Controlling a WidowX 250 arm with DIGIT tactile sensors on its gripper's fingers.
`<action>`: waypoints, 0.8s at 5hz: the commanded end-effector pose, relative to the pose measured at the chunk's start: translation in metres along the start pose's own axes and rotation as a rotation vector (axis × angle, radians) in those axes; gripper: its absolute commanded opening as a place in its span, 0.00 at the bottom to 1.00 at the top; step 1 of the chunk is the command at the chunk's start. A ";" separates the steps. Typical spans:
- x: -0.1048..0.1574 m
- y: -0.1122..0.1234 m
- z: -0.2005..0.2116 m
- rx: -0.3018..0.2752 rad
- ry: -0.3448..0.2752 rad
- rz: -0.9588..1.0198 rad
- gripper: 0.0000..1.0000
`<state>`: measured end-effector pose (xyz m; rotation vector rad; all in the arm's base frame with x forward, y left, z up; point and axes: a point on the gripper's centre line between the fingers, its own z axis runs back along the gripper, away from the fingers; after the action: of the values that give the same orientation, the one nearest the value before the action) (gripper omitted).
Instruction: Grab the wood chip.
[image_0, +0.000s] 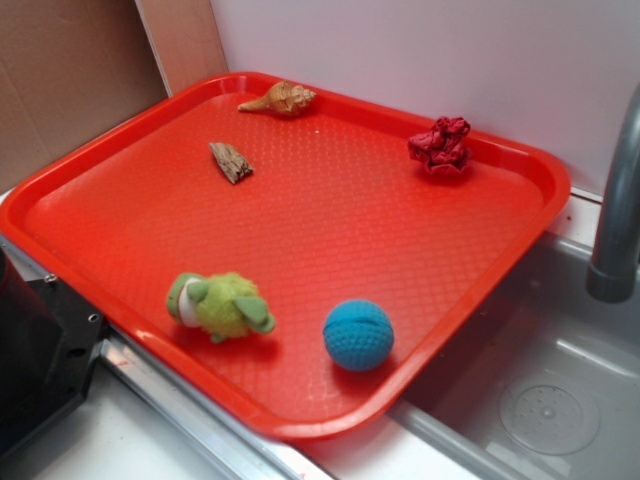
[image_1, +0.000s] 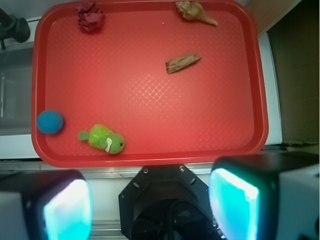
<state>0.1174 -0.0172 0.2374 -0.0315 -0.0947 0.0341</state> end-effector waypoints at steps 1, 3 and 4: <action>0.000 0.000 0.000 0.000 0.000 0.000 1.00; 0.050 0.031 -0.085 0.099 0.069 0.438 1.00; 0.072 0.038 -0.127 0.066 0.071 0.488 1.00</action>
<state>0.1984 0.0141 0.1077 0.0195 0.0165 0.5197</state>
